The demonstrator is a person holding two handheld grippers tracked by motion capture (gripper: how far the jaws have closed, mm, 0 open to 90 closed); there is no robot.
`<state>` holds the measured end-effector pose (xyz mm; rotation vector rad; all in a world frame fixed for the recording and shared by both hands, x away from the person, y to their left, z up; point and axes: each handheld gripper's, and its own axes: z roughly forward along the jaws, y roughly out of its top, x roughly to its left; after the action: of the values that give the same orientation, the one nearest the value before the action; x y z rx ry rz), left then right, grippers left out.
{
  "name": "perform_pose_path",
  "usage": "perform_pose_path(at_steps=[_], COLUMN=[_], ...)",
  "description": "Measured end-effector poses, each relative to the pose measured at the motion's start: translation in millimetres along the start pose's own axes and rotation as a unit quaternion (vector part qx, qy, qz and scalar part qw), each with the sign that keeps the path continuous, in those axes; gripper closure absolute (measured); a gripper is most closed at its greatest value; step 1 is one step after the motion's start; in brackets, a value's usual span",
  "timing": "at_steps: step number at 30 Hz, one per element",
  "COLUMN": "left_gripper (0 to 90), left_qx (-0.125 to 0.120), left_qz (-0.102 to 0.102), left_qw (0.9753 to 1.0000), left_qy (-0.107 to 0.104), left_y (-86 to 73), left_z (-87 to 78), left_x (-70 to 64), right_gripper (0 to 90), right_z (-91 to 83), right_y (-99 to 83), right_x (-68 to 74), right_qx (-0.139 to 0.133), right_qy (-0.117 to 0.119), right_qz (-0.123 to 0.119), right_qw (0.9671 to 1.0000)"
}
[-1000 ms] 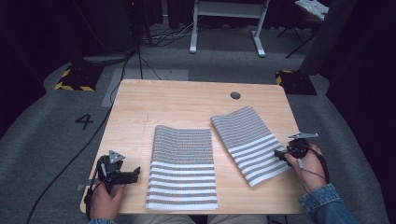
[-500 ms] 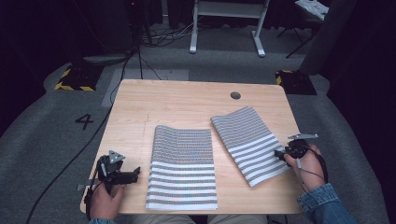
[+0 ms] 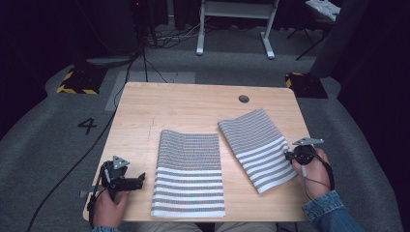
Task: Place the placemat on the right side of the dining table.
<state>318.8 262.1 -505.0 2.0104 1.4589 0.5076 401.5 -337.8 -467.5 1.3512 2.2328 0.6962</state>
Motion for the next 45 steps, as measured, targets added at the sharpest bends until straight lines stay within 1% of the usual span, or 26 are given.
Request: perform_pose_path(at_steps=[3, 6, 9, 10, 11, 13, 16, 17, 19, 20, 21, 22, 26, 27, 28, 29, 30, 31, 32, 33, 36, 37, 40, 42, 43, 45], left_gripper=[0.2, 0.2, 0.2, 0.2, 0.2, 0.1, 0.2, 0.2, 0.2, 0.2, 0.2, 0.2, 0.2, 0.2, 0.2, 0.2, 0.2, 0.2, 0.2, 0.2, 0.2, 0.2, 0.2, 0.2, 0.2, 0.2], left_qx=[0.0, 0.0, 0.0, 0.0, 0.0, 0.0, 0.0, 0.0, 0.0, -0.001, -0.001, -0.001, -0.001, -0.001, -0.001, -0.001, -0.001, -0.001, -0.001, -0.001, 0.0, 0.0, -0.001, 0.0, 0.0, 0.0], left_qz=[0.0, 0.0, 0.0, 0.0, 0.0, 0.0, 0.0, 0.0, 0.0, -0.001, -0.002, -0.002, -0.001, -0.001, -0.001, -0.002, -0.001, -0.001, -0.001, -0.002, -0.001, -0.001, -0.001, -0.001, -0.001, -0.001], left_qw=[1.0, 1.0, 1.0, 1.0, 1.0, 1.0, 1.0, 1.0, 1.0, 1.0, 1.0, 1.0, 1.0, 1.0, 1.0, 1.0, 1.0, 1.0, 1.0, 1.0, 1.0, 1.0, 1.0, 1.0, 1.0, 1.0], left_qy=[0.0, 0.0, 0.0, 0.0, 0.0, 0.0, 0.0, 0.0, 0.0, 0.001, 0.001, 0.001, 0.001, 0.001, 0.001, 0.001, 0.001, 0.001, 0.001, 0.001, 0.001, 0.001, 0.001, 0.001, 0.001, 0.001], left_y=[0.0, 0.0, 0.0, 0.0, 0.0, 0.0, 0.0, 0.0, 0.0, 0.0, 0.0, 0.1, 0.1, 0.1, 0.1, 0.1, 0.1, 0.1, 0.1, 0.0, 0.0, 0.0, 0.0, 0.0, 0.0, 0.0], left_z=[0.0, 0.0, 0.0, 0.0, 0.0, 0.1, 0.1, 0.1, 0.1, 0.2, 0.2, 0.2, 0.2, 0.2, 0.2, 0.2, 0.2, 0.2, 0.2, 0.2, 0.2, 0.2, 0.2, 0.2, 0.2, 0.2], left_x=[0.0, 0.0, 0.0, 0.0, 0.0, 0.0, 0.0, 0.0, 0.0, -0.2, -0.2, -0.2, -0.2, -0.2, -0.2, -0.2, -0.2, -0.2, -0.2, -0.3, -0.2, -0.2, -0.2, -0.2, -0.2, -0.2], right_gripper=[87.1, 87.4, 87.6, 87.7, 87.8, 87.8, 87.9, 87.9, 87.9, 87.9, 87.9, 88.0, 87.9, 87.9, 87.9, 87.9, 87.9, 87.9, 87.9, 87.9, 87.9, 87.9, 87.9, 87.9, 87.8, 87.2], right_z=[-10.4, -26.6, -42.5, -48.4, -52.0, -61.3, -75.4, -78.3, -86.0, -88.0, -91.0, -92.6, -98.7, -99.9, -100.1, -100.9, -101.0, -101.5, -101.5, -102.1, -101.0, -100.9, -99.1, -98.2, -96.9, -94.4], right_y=[6.4, 16.4, 26.8, 30.5, 32.6, 37.6, 43.7, 44.8, 47.6, 48.3, 49.0, 49.1, 48.7, 48.2, 48.1, 47.3, 46.6, 45.7, 44.9, 43.6, 40.3, 39.4, 36.4, 34.1, 32.9, 30.4], right_x=[4.4, 10.8, 22.2, 28.5, 32.9, 44.8, 65.7, 70.7, 85.6, 89.7, 97.8, 102.0, 125.3, 131.8, 135.3, 140.1, 144.8, 149.3, 152.9, 158.0, 167.8, 170.1, 178.2, 183.4, 186.3, 190.8], right_qx=[-0.025, -0.056, -0.081, -0.092, -0.097, -0.112, -0.134, -0.138, -0.149, -0.151, -0.155, -0.156, -0.166, -0.165, -0.167, -0.166, -0.168, -0.167, -0.17, -0.174, -0.173, -0.17, -0.165, -0.16, -0.155, -0.143], right_qy=[0.006, 0.014, 0.025, 0.03, 0.033, 0.043, 0.065, 0.071, 0.088, 0.091, 0.102, 0.108, 0.139, 0.15, 0.157, 0.164, 0.174, 0.183, 0.191, 0.209, 0.244, 0.249, 0.272, 0.281, 0.286, 0.295], right_qz=[-0.004, -0.011, -0.032, -0.043, -0.049, -0.066, -0.09, -0.095, -0.112, -0.122, -0.128, -0.134, -0.155, -0.158, -0.162, -0.163, -0.166, -0.167, -0.172, -0.166, -0.166, -0.167, -0.169, -0.17, -0.175, -0.179], right_qw=[0.9997, 0.9982, 0.9959, 0.9944, 0.9936, 0.9906, 0.9847, 0.9833, 0.9786, 0.9768, 0.9743, 0.9727, 0.9639, 0.962, 0.9598, 0.9586, 0.9561, 0.9544, 0.9514, 0.9478, 0.9396, 0.9388, 0.9327, 0.931, 0.9293, 0.9279])
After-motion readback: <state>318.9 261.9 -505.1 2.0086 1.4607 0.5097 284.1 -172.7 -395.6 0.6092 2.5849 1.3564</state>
